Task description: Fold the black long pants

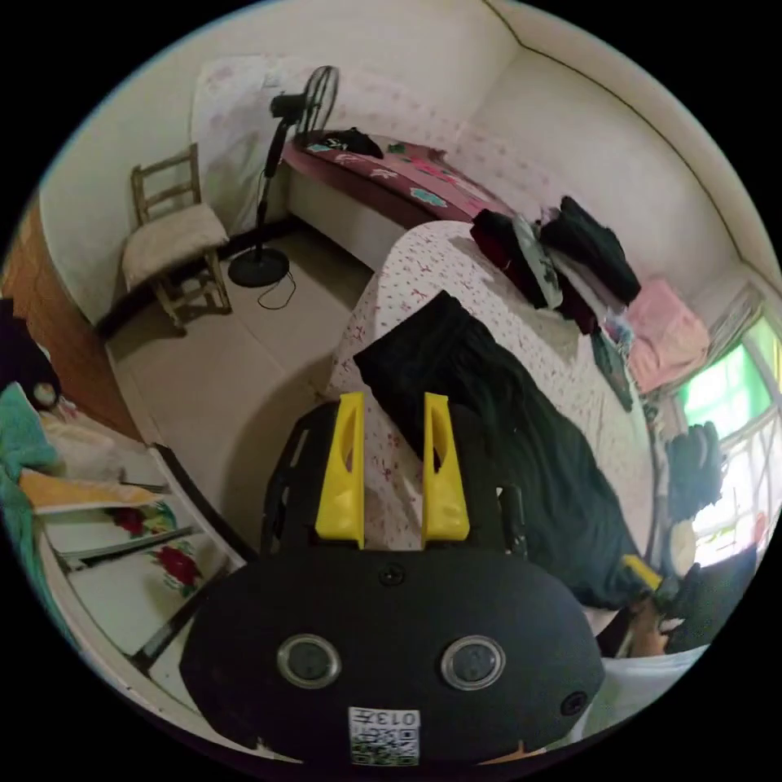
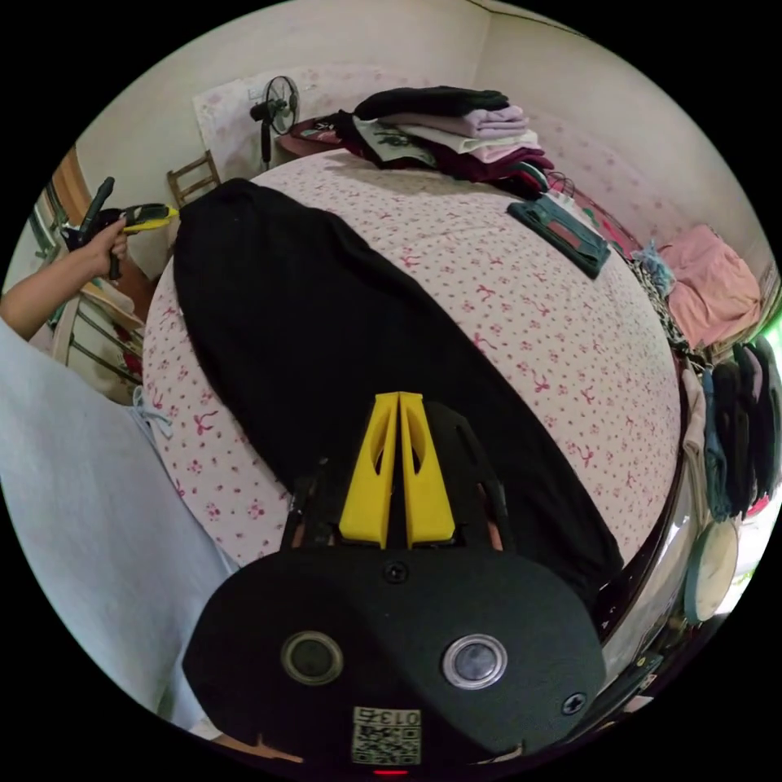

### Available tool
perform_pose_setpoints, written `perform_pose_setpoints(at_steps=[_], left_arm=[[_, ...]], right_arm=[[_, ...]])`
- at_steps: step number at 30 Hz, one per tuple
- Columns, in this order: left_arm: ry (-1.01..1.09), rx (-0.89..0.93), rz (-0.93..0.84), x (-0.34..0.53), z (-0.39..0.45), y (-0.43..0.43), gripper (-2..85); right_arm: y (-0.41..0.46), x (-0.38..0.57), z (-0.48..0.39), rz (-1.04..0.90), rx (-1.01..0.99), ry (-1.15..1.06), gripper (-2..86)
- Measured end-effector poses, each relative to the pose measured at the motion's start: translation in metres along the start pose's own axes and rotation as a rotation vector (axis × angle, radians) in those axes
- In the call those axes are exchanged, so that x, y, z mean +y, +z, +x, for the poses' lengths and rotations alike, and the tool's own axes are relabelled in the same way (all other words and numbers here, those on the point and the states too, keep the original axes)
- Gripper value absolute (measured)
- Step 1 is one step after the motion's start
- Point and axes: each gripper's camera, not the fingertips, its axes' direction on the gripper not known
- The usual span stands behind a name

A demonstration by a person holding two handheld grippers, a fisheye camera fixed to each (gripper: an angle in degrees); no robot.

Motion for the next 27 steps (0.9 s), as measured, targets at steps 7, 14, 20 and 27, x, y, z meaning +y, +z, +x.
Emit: perform_pose_setpoints(at_steps=[7,14,20,27], left_arm=[[0.023,0.004,-0.129,-0.045,0.008,0.013,6.6],[0.252,-0.196,-0.048,-0.059,0.046,-0.024,5.3],[0.072,0.06,-0.086,-0.057,-0.02,-0.018,6.1],[0.126,0.042,0.085,-0.022,-0.001,-0.075,3.8]], right_arm=[[0.01,-0.022,-0.053,-0.098,0.004,-0.133,0.3],[0.017,-0.03,-0.068,-0.129,0.037,-0.128,0.3],[0.018,-0.036,-0.07,-0.1,0.038,-0.13,0.2],[0.0,-0.049,-0.062,-0.03,-0.012,-0.027,0.1]])
